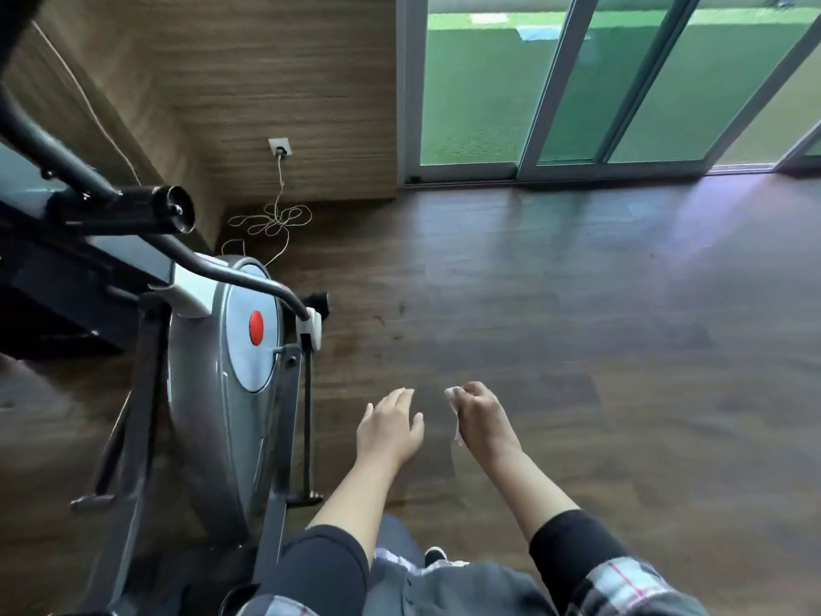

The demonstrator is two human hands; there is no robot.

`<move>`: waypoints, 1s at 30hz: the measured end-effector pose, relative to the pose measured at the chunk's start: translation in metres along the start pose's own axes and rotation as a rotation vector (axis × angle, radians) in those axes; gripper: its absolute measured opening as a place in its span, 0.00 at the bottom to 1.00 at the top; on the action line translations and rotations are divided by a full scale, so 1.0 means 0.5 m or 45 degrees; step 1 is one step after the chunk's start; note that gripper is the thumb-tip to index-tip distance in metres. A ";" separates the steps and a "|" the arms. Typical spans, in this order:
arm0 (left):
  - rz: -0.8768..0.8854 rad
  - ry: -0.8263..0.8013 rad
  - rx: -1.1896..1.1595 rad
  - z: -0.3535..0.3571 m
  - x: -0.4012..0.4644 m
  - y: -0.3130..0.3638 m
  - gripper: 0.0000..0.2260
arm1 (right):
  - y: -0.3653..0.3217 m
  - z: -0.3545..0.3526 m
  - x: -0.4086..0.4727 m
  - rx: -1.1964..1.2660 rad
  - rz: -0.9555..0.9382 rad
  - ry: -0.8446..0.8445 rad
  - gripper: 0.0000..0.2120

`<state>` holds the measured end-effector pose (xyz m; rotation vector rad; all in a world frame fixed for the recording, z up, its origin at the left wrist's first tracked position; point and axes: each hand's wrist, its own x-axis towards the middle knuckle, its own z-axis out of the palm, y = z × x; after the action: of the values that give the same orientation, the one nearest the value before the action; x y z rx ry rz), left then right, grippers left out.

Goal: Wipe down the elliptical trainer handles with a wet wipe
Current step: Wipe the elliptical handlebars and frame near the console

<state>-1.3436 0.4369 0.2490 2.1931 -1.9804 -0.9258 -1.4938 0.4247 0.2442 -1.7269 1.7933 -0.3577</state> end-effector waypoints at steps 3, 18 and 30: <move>0.001 -0.067 0.024 -0.007 0.065 0.020 0.23 | 0.013 -0.010 0.059 -0.070 -0.019 -0.041 0.08; -0.066 -0.207 0.048 -0.230 0.607 0.059 0.21 | -0.055 -0.094 0.605 -0.111 0.103 -0.048 0.16; -0.323 -0.112 -0.065 -0.417 1.028 0.040 0.24 | -0.231 -0.150 1.139 -0.220 -0.223 -0.277 0.12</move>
<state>-1.2653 -0.1120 0.2259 2.4546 -1.7156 -1.1059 -1.4210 -0.1564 0.2326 -1.9672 1.5603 -0.0830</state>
